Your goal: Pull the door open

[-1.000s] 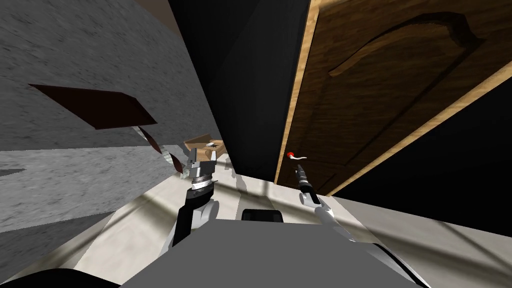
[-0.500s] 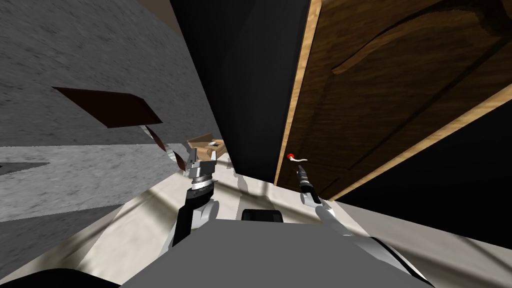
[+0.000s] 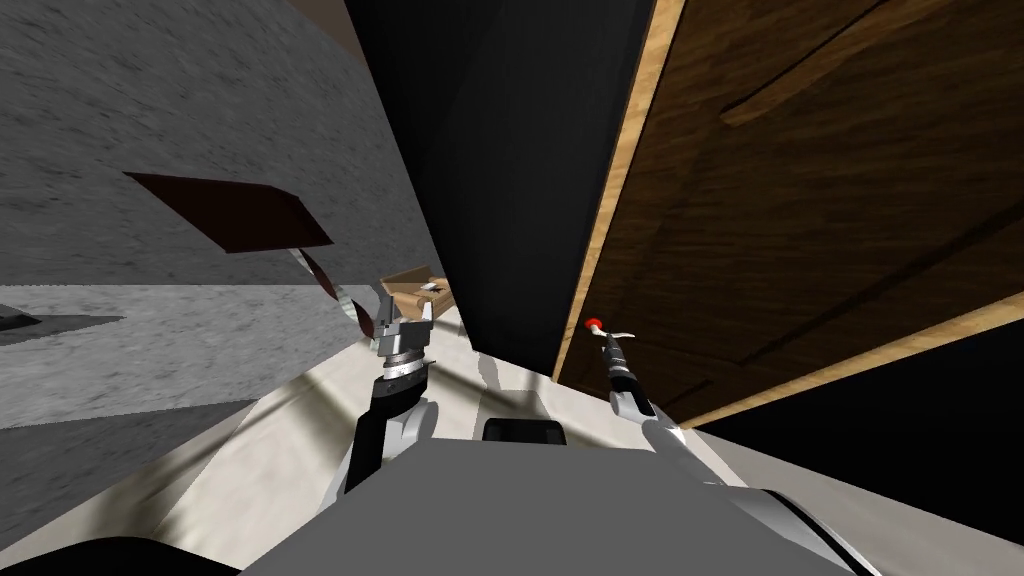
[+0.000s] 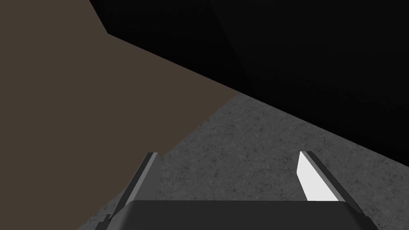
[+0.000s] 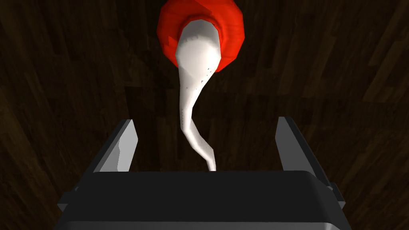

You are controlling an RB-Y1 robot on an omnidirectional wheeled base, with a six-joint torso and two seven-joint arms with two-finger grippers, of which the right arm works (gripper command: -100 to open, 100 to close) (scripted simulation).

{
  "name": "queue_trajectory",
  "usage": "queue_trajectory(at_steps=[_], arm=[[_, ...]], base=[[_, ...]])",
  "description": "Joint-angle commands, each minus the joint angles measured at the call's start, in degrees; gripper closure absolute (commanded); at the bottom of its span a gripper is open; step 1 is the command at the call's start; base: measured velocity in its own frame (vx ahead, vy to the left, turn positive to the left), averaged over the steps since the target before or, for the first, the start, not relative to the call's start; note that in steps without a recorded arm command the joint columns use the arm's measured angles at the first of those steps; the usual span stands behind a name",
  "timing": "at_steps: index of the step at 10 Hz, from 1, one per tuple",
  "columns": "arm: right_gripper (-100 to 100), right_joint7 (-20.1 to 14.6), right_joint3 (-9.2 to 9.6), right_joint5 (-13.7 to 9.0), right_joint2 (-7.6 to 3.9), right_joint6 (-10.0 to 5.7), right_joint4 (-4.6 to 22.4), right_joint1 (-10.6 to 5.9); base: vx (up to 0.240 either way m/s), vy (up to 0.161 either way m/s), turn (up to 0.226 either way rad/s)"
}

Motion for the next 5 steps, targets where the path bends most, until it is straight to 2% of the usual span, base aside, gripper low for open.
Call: queue_trajectory(at_steps=[1,2,4,5], arm=[[-100,-1.06,-0.14,-0.21,-0.94,-0.93,1.65,-0.29],[-100,-1.77,-0.50,-0.52,-1.76,-1.41,2.07,0.27],[-100,-2.42,-0.83,-0.81,-2.52,-1.85,2.46,0.79],[-100,-1.81,-0.88,-0.79,-2.12,-1.13,1.13,1.23]], base=[[0.161,-0.038,0.087],[0.203,-0.025,0.121],[0.216,-0.039,0.091],[0.086,-0.027,0.017]])
